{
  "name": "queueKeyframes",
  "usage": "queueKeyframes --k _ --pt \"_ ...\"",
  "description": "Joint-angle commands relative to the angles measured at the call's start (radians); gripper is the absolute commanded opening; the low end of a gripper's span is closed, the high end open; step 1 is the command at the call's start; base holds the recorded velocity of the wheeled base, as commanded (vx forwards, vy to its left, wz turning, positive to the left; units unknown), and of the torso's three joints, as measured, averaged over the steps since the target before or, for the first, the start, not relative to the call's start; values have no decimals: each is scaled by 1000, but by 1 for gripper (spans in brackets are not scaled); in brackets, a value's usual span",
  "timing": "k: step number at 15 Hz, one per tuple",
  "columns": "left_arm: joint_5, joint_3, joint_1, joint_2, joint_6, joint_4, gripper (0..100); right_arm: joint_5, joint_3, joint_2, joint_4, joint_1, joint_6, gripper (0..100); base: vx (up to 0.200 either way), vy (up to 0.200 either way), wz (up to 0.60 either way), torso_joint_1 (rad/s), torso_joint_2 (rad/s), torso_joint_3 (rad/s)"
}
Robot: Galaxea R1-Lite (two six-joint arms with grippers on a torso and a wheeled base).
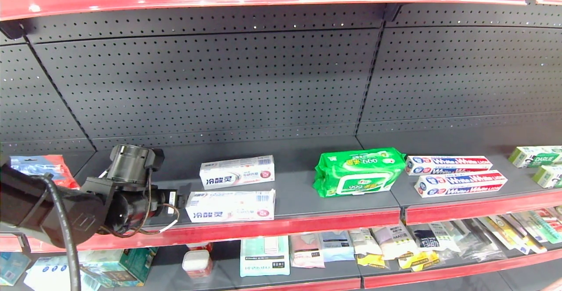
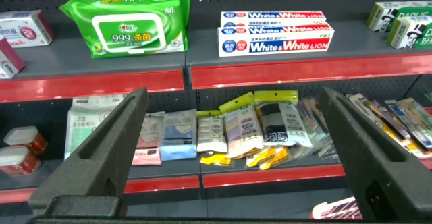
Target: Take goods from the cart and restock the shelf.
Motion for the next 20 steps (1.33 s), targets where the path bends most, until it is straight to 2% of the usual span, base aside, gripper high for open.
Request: queueKeyframes --k 1,12,15,19,20 --pt "1 -1 -1 0 -1 -1 100 0 0 1 0 0 0 100 0 0 0 0 0 0" --pt "8 -6 -9 -3 -1 -5 100 0 0 1 0 -1 0 100 0 0 0 0 0 0" --pt "8 -66 11 0 -1 -5 100 0 0 1 0 0 0 100 0 0 0 0 0 0" --pt "5 -92 5 54 1 -7 100 0 -1 1 0 0 0 100 0 0 0 0 0 0" --pt "6 -129 5 83 -1 -7 100 0 -1 1 0 0 0 100 0 0 0 0 0 0"
